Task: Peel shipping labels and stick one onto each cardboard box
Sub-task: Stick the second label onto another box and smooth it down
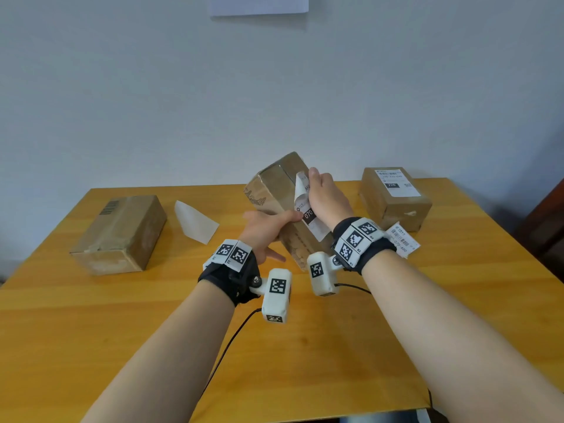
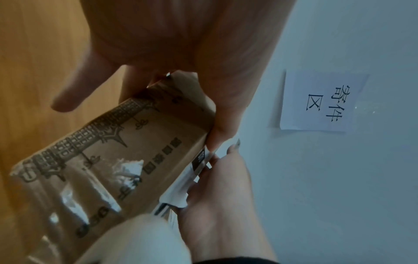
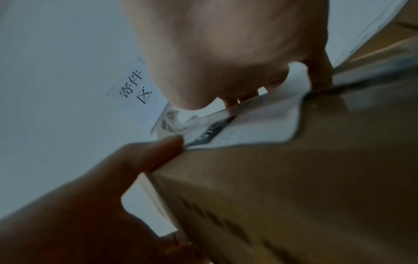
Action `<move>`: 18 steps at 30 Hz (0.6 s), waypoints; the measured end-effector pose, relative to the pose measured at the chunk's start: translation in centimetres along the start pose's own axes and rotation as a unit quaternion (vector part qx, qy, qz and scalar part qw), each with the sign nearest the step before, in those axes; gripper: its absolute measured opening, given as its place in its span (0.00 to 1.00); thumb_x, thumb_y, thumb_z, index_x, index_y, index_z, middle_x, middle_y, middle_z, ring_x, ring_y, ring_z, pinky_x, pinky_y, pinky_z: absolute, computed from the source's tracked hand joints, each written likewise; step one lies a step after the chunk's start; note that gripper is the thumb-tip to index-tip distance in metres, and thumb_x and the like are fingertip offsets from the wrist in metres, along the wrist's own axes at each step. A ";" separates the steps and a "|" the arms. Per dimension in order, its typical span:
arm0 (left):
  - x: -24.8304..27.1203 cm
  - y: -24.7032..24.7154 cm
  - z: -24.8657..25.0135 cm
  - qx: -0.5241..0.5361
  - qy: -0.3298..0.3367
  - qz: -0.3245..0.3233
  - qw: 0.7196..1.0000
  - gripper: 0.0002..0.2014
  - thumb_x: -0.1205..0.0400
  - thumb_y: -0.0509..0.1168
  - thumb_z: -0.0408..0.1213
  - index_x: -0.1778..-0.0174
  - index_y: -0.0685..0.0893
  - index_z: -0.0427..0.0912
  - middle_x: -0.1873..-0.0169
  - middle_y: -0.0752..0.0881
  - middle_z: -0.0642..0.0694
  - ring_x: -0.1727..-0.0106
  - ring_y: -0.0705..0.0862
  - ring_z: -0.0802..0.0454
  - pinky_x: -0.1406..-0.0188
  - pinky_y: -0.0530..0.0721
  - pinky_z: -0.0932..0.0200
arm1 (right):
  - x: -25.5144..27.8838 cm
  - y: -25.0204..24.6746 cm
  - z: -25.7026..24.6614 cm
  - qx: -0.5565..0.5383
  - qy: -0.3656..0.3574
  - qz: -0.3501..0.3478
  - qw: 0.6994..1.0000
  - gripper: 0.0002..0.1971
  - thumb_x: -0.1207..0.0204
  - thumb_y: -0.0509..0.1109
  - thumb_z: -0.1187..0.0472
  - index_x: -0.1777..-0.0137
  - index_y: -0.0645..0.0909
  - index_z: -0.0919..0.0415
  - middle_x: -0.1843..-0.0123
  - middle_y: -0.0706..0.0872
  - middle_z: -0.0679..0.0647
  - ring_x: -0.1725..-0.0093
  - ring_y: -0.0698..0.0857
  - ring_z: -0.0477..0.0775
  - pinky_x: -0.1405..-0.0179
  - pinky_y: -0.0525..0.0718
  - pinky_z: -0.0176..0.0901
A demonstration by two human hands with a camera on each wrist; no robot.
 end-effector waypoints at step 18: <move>0.5 0.1 1.4 -0.035 0.049 0.039 0.997 0.45 0.31 0.88 0.49 0.29 0.64 0.44 0.35 0.83 0.44 0.35 0.86 0.44 0.37 0.89 0.31 | 1.8 -2.0 -1.4 0.090 -0.066 0.147 0.983 0.28 0.10 0.41 0.35 0.42 0.76 0.54 0.50 0.87 0.53 0.42 0.86 0.64 0.34 0.70 0.67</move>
Point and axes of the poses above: each hand's wrist, its own x-axis away from the middle knuckle, its own y-axis out of the palm, z = x × y, the point moved 5 cm from there along -x, towards the middle knuckle
